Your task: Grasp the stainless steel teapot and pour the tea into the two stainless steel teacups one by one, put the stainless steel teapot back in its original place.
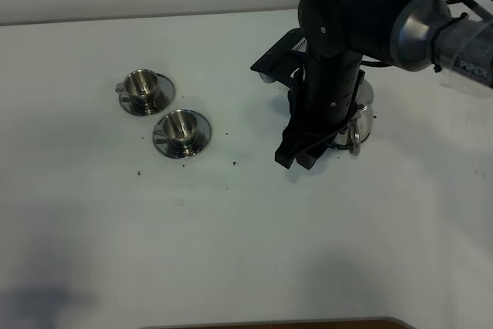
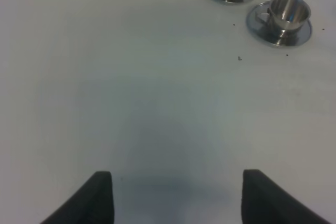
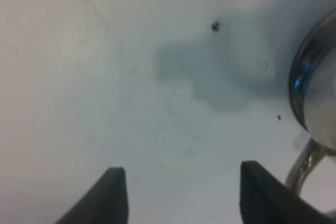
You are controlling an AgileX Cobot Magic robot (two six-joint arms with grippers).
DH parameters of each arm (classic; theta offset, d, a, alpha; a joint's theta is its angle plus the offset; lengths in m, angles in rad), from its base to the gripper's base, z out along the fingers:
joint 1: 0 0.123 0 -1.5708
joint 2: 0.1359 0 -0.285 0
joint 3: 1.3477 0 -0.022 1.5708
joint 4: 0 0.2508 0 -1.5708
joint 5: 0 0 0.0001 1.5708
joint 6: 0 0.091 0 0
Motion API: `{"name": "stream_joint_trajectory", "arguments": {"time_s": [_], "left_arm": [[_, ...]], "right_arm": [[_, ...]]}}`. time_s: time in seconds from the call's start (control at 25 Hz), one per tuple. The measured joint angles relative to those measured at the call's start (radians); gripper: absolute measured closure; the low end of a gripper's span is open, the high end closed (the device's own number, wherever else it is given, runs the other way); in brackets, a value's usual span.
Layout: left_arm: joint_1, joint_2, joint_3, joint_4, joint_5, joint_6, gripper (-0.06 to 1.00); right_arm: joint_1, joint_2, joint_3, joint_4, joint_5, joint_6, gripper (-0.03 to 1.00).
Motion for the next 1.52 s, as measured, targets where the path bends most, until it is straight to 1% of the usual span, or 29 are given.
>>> {"name": "stream_joint_trajectory", "arguments": {"time_s": [0.2,0.4,0.76,1.04,1.2,1.52], "left_arm": [[0.000,0.000,0.000,0.000,-0.001,0.000,0.36],[0.000,0.000,0.000,0.000,-0.001,0.000,0.36],[0.000,0.000,0.000,0.000,-0.001,0.000,0.36],[0.000,0.000,0.000,0.000,-0.001,-0.001,0.36],[0.000,0.000,0.000,0.000,-0.001,-0.001,0.36],[0.000,0.000,0.000,0.000,0.000,-0.002,0.36]], "right_arm": [[0.000,0.046,0.000,-0.031,-0.015,0.017,0.49],[0.000,0.061,0.000,-0.089,-0.014,0.057,0.49],[-0.001,0.061,0.000,-0.167,0.061,0.115,0.49],[-0.018,0.061,0.000,-0.177,0.099,0.131,0.49],[-0.021,0.061,0.000,-0.189,0.101,0.149,0.49],[-0.025,0.055,0.000,-0.129,0.101,0.162,0.49]]}}
